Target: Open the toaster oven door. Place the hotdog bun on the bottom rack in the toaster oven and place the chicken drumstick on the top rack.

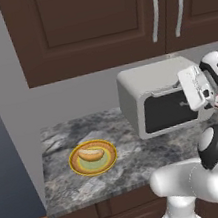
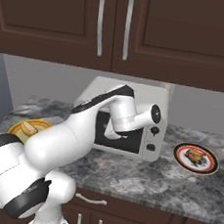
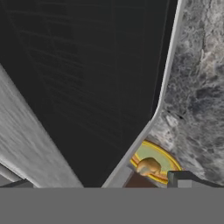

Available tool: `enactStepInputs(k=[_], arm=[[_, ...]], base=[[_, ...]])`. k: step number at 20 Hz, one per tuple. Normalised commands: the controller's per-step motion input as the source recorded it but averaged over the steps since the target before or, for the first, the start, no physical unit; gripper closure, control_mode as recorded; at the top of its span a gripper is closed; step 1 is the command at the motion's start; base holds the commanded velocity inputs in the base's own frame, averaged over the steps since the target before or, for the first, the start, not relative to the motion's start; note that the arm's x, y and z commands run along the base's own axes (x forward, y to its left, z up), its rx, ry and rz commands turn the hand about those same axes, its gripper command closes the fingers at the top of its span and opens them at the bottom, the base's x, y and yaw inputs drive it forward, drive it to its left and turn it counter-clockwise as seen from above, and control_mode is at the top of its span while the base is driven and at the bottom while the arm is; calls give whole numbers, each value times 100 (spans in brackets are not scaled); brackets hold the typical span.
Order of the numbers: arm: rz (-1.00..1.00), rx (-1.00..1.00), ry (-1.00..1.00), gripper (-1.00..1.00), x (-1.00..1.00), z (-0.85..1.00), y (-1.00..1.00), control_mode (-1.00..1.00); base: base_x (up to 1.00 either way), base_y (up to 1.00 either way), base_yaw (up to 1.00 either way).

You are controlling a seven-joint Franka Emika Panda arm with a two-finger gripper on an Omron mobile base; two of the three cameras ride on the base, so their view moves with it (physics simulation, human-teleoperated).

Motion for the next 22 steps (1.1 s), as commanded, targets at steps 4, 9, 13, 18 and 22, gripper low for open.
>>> enactStepInputs(k=[4, 9, 13, 18, 22], arm=[[0, 0, 13, -100, -9, -41, 0, -100], [0, 0, 21, -100, -11, -37, 0, -100], [1, 0, 11, -100, -27, -41, 0, -100], [1, 0, 1, -100, -38, -46, 0, -100], [2, 0, 0, -100, -39, -37, 1, -100]], base=[[0, 0, 0], [0, 0, 0], [0, 0, 0], [0, 0, 0], [0, 0, 0]])
